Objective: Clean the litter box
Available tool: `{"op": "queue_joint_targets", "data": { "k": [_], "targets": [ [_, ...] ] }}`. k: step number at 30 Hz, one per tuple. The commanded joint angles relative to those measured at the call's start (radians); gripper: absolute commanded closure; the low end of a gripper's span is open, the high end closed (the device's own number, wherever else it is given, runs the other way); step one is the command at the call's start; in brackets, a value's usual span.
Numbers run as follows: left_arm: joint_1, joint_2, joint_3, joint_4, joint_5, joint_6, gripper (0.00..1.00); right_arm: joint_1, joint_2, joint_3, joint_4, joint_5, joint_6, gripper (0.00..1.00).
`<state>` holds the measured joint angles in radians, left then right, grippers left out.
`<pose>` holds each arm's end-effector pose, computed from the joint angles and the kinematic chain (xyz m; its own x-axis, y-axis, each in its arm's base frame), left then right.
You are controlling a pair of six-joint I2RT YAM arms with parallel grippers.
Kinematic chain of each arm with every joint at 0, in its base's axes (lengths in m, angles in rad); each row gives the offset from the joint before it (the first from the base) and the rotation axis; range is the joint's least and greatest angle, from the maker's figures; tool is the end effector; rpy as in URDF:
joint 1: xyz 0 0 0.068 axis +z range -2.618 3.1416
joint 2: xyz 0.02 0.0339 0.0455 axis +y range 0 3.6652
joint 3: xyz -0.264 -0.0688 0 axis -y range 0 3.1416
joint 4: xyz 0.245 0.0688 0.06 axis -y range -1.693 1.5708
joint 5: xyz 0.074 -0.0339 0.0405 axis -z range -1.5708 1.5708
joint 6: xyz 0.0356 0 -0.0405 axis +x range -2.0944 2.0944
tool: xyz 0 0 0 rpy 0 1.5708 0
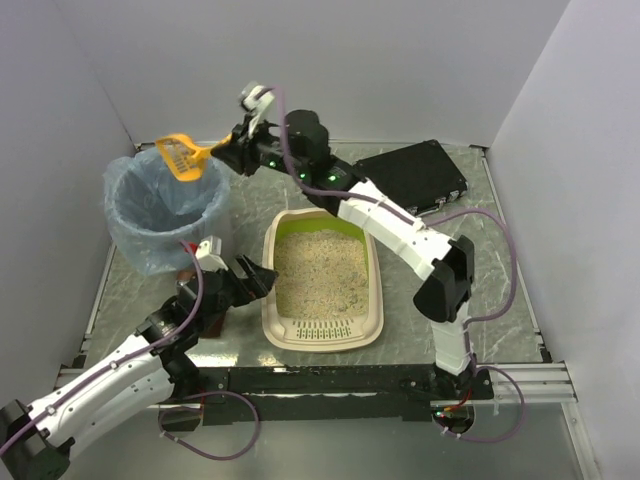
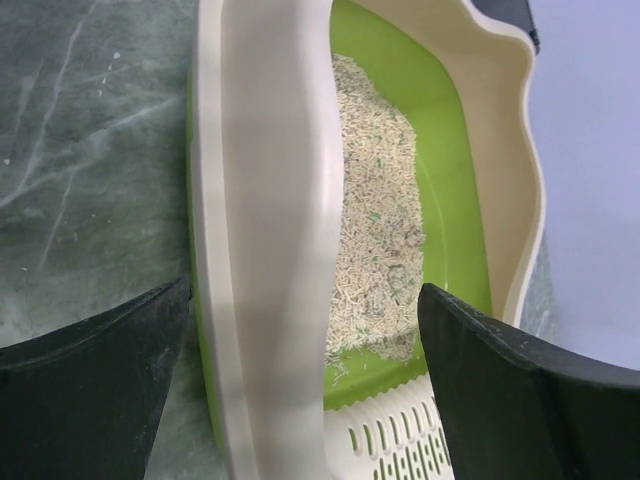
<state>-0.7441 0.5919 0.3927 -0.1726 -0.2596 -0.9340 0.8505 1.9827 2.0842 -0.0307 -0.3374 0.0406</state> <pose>0.1194 -0.0975 0.2317 -0.5438 -0.5556 -0.6290 0.0697 0.7170 -0.6936 0.3016 0.3615 0.4475 0.0090 0.0683 -0.9976 -0.9282 0.3718 0.0171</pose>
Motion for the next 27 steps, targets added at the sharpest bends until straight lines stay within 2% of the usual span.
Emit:
{"op": "queue_joint_targets", "data": {
  "k": [1, 3, 6, 8, 9, 10, 11, 15, 17, 20, 23, 24, 25, 27],
  "targets": [
    [-0.005, 0.051, 0.050, 0.059, -0.041, 0.000, 0.01, -0.071, -0.149, -0.076, 0.199, -0.087, 0.232, 0.97],
    [-0.005, 0.097, 0.063, 0.081, -0.049, 0.021, 0.01, -0.085, -0.202, -0.108, 0.229, -0.121, 0.344, 0.96],
    [-0.005, 0.175, 0.119, 0.093, -0.075, 0.038, 0.01, -0.128, -0.281, -0.153, 0.121, -0.092, 0.453, 0.96],
    [-0.004, 0.233, 0.143, 0.102, -0.076, 0.043, 0.01, -0.210, -0.370, -0.274, 0.144, -0.138, 0.580, 0.96],
    [-0.005, 0.252, 0.164, 0.117, -0.073, 0.046, 0.01, -0.241, -0.407, -0.332, 0.208, -0.159, 0.629, 0.96],
    [-0.005, 0.269, 0.173, 0.123, -0.073, 0.044, 0.02, -0.267, -0.480, -0.445, 0.245, -0.178, 0.689, 0.96],
    [-0.005, 0.305, 0.182, 0.124, -0.079, 0.046, 0.03, -0.319, -0.516, -0.493, 0.274, -0.211, 0.697, 0.96],
    [-0.003, 0.402, 0.244, 0.104, -0.087, 0.073, 0.10, -0.424, -0.668, -0.700, 0.244, -0.175, 0.668, 0.96],
    [-0.003, 0.448, 0.256, 0.116, -0.069, 0.092, 0.18, -0.500, -0.746, -0.777, 0.249, -0.155, 0.696, 0.96],
    [-0.003, 0.483, 0.273, 0.139, -0.058, 0.112, 0.28, -0.592, -0.824, -0.881, 0.166, -0.156, 0.708, 0.96],
    [-0.003, 0.506, 0.296, 0.147, -0.052, 0.150, 0.38, -0.636, -0.867, -0.905, -0.073, -0.144, 0.627, 0.99],
    [-0.003, 0.513, 0.305, 0.139, -0.056, 0.156, 0.41, -0.639, -0.881, -0.888, -0.133, -0.126, 0.534, 1.00],
    [-0.003, 0.528, 0.314, 0.121, -0.059, 0.173, 0.49, -0.637, -0.886, -0.877, -0.270, -0.102, 0.498, 1.00],
    [-0.003, 0.542, 0.336, 0.104, -0.064, 0.182, 0.51, -0.637, -0.900, -0.865, -0.368, -0.048, 0.412, 1.00]
  ]
}}
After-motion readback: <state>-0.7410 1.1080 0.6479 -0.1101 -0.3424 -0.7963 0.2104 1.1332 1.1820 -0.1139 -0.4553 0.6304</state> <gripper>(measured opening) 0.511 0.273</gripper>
